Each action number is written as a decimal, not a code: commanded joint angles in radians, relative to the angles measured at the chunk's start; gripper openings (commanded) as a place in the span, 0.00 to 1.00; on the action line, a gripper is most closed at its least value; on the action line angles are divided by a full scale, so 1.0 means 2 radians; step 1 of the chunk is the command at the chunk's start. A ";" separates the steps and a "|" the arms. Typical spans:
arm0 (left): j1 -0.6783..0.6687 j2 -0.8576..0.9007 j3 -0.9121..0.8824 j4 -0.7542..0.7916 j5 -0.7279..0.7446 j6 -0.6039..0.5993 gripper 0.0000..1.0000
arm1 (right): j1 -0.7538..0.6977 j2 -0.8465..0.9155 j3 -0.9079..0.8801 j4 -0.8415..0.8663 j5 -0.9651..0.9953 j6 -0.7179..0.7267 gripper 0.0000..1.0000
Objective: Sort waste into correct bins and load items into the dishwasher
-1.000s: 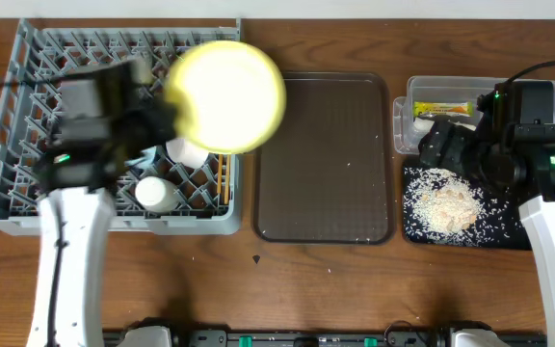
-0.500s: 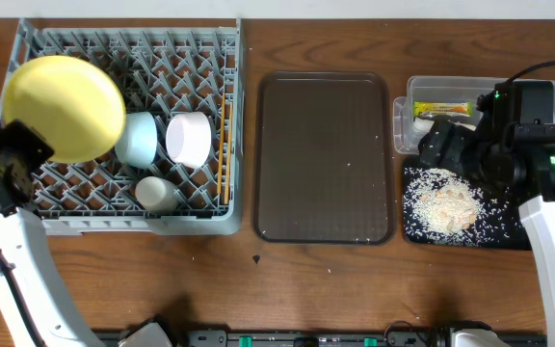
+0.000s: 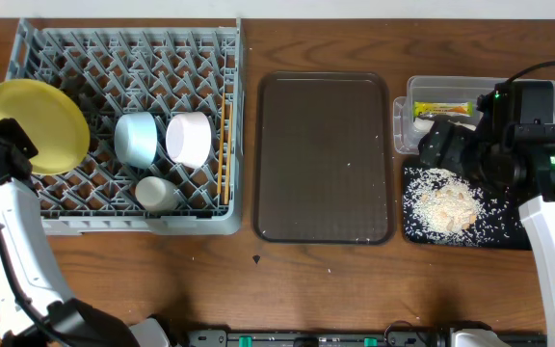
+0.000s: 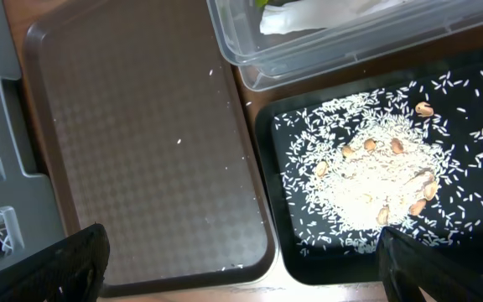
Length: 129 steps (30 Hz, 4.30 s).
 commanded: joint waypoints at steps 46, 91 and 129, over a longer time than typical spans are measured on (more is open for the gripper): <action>-0.307 -0.058 0.002 -0.074 -0.054 -0.057 0.54 | 0.001 0.000 0.003 0.005 -0.001 0.002 0.99; -0.387 -0.277 0.002 -0.304 -0.016 -0.071 0.96 | 0.001 0.000 0.003 0.012 -0.001 0.002 0.99; -0.387 -0.277 0.002 -0.304 -0.016 -0.071 0.96 | 0.001 0.000 0.003 0.012 -0.001 0.002 0.99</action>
